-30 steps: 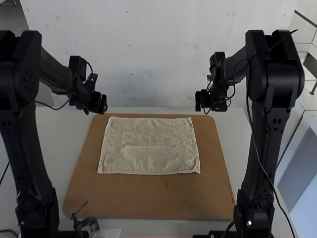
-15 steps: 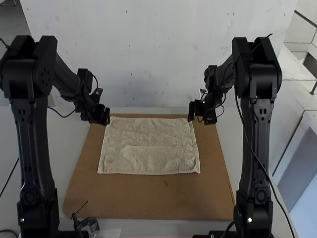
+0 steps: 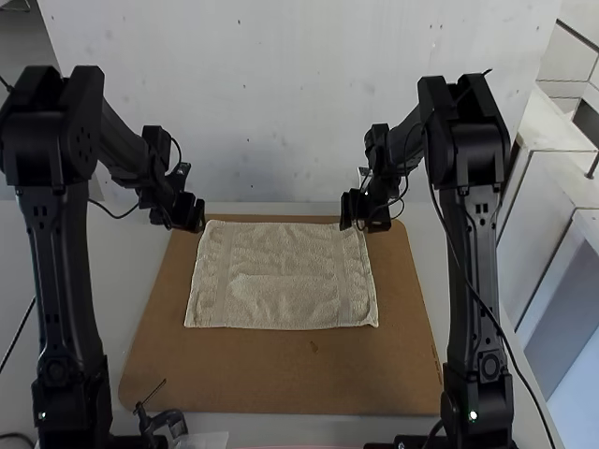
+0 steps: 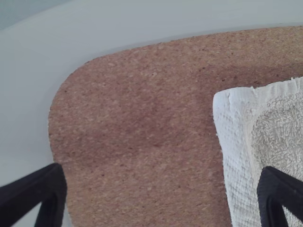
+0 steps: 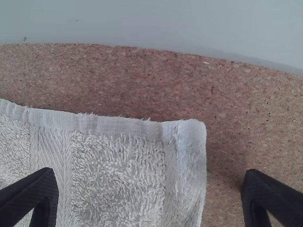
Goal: Fold the towel.
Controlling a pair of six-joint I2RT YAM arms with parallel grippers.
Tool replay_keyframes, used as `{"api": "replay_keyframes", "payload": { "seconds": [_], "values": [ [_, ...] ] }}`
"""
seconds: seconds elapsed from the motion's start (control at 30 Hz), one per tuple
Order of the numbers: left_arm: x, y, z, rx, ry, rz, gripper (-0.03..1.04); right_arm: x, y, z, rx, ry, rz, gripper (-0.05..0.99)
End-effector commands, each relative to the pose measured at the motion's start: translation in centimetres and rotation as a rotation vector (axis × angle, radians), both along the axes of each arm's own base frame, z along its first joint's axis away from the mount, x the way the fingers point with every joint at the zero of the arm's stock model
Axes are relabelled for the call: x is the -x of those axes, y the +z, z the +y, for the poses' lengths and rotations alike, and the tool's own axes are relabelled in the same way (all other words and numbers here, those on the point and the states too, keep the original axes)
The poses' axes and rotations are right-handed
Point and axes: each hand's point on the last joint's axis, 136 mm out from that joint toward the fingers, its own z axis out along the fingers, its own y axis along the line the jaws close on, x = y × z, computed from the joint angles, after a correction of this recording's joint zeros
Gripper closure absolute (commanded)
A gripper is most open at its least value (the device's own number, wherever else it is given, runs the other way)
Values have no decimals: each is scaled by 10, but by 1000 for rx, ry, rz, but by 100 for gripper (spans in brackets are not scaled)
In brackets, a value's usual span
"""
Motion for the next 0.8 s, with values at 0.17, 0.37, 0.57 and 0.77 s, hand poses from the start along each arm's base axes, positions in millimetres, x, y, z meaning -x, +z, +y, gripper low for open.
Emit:
{"api": "replay_keyframes", "payload": {
  "seconds": [0.17,0.37,0.57,0.77],
  "values": [
    [-6,7,3,19,-5,-20,12,-19,-5,-13,104,-76,-56,27],
    [-5,8,3,20,-5,-19,12,-22,-7,-14,104,-83,-80,38],
    [-4,7,5,21,0,-16,12,-19,-9,-12,104,-82,-75,54],
    [-1,5,7,21,4,-10,12,-3,-15,-10,128,-50,-9,53]
  ]
}}
